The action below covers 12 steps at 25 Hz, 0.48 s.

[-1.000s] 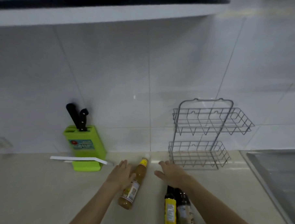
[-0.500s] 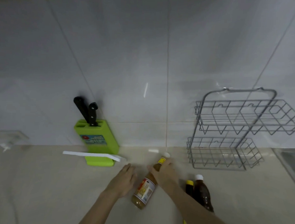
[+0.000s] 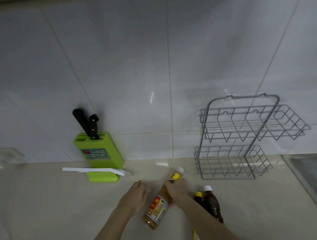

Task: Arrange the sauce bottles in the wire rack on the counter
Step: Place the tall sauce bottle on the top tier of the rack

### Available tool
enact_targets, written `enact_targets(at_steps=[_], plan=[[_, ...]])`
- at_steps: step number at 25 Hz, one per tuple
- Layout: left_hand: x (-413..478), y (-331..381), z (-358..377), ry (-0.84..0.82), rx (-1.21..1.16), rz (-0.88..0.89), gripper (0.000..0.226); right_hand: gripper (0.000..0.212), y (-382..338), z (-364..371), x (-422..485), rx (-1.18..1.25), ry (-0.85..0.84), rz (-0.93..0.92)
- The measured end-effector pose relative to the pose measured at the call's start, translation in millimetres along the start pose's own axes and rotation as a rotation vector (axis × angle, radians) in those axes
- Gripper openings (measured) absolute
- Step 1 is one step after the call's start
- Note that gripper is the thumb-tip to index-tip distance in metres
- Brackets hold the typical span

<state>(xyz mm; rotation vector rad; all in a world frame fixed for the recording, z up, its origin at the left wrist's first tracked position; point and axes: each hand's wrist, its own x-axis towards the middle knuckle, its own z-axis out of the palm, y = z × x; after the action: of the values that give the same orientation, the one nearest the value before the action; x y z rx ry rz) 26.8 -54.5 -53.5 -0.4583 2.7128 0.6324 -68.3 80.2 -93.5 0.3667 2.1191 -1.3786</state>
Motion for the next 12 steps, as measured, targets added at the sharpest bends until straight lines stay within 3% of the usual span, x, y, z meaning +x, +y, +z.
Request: enact_targets(at_steps=[5,8,12], plan=[[-7.8,7.0,-17.3,0.009,-0.058,0.007,0.046,0.02,-3.4,-34.8,-16.9,0.159,-0.043,-0.09],[-17.5,28.6,-24.9,0.054,-0.107,0.076,0.042,0.037,-14.4,-72.6,-48.4,0.2,-0.049,-0.256],[-20.8,71.8,-42.2,0.19,-0.278,0.141,0.035,0.047,-43.0,-126.7,-92.2,0.075,-0.108,-0.578]])
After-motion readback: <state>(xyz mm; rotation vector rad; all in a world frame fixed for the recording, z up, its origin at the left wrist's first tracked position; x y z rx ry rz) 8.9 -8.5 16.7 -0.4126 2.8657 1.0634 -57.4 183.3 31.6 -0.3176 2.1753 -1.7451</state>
